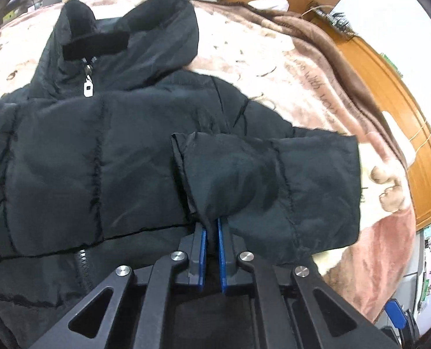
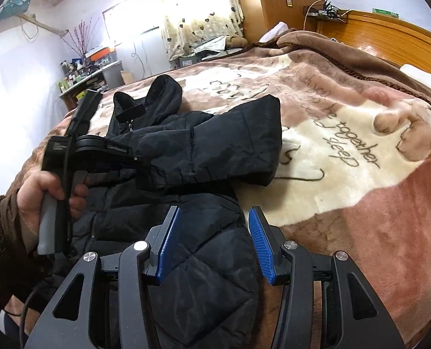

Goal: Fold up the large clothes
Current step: 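Lay the sleeve flat on the jacket body and open the left tool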

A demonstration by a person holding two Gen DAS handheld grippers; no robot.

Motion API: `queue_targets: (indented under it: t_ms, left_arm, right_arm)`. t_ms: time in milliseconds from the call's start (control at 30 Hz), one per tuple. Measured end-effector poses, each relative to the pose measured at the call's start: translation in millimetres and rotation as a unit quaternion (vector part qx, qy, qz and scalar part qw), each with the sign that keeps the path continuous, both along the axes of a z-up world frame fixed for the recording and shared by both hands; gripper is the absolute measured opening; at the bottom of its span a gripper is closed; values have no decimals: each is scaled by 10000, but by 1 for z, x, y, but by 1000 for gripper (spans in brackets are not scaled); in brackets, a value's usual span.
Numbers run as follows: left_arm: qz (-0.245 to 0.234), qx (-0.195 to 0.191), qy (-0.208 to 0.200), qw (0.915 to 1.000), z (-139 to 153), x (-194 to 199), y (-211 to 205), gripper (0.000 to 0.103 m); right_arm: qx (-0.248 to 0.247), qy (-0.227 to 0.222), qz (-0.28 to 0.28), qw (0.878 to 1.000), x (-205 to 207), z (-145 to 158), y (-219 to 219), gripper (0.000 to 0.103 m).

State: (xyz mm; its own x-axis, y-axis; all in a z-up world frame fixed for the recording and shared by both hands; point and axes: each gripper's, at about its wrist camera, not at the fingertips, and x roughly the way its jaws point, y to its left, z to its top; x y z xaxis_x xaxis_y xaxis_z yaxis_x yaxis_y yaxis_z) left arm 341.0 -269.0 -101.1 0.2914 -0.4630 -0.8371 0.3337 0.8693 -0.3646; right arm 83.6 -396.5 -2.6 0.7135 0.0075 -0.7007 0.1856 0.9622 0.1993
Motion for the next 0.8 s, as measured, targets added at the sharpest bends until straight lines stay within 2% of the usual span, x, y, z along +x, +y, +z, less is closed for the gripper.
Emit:
queue_targets:
  t_ms: [200, 400, 633, 800]
  left_arm:
    - [157, -468, -348, 9982, 53, -3, 36, 7]
    - [463, -578, -760, 9944, 94, 0, 84, 7]
    - [955, -400, -774, 9916, 89, 11, 146, 7]
    - [1324, -272, -494, 9896, 56, 25, 185, 7]
  right_arm:
    - [-101, -69, 106, 9999, 8, 12, 8, 49]
    - [-339, -31, 194, 9992, 41, 21, 20, 49]
    - [-354, 92, 295, 9989, 96, 15, 30, 49]
    - [-316, 317, 403, 9982, 136, -4, 38, 49]
